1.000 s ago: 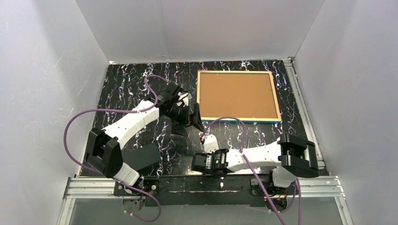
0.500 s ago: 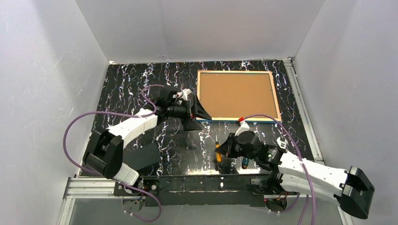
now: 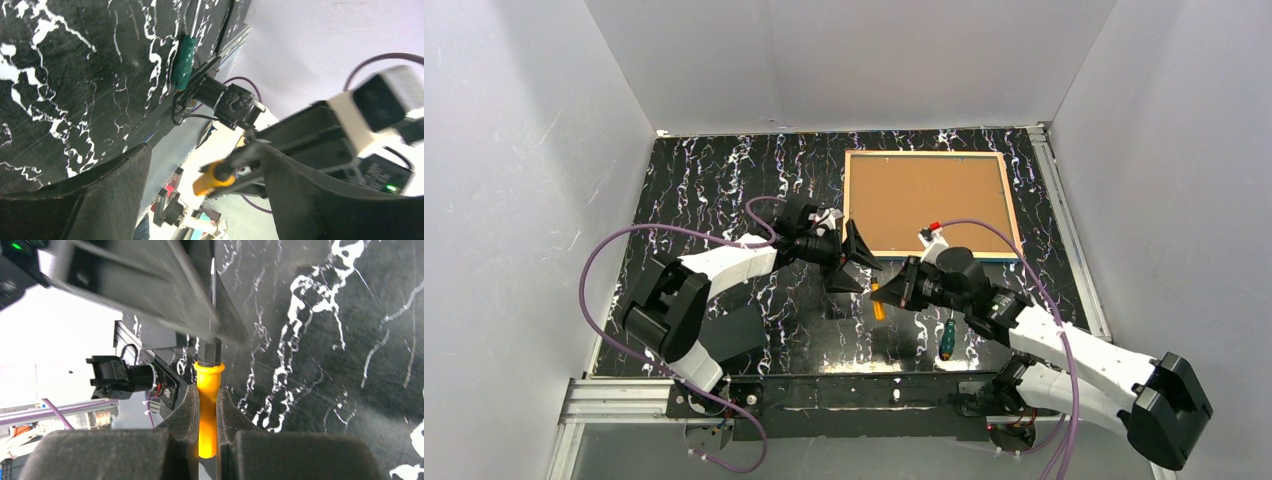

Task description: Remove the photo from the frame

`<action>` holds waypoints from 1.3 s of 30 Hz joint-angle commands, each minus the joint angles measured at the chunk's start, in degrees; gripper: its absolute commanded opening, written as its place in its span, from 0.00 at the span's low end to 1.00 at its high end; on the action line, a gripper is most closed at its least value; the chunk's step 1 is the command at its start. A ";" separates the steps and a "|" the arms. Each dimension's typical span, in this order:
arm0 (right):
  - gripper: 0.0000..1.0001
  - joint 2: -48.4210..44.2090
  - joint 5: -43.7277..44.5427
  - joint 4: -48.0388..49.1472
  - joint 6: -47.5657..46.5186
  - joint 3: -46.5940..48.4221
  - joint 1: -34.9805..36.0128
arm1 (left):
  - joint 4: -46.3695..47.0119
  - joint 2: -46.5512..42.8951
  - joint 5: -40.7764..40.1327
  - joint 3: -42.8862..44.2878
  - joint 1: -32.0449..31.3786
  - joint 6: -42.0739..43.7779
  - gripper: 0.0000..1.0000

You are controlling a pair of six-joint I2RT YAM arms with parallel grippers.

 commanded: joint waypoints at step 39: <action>0.66 2.29 45.19 4.66 1.89 5.38 25.33 | -7.50 -17.17 -13.68 -11.39 1.53 -40.05 0.00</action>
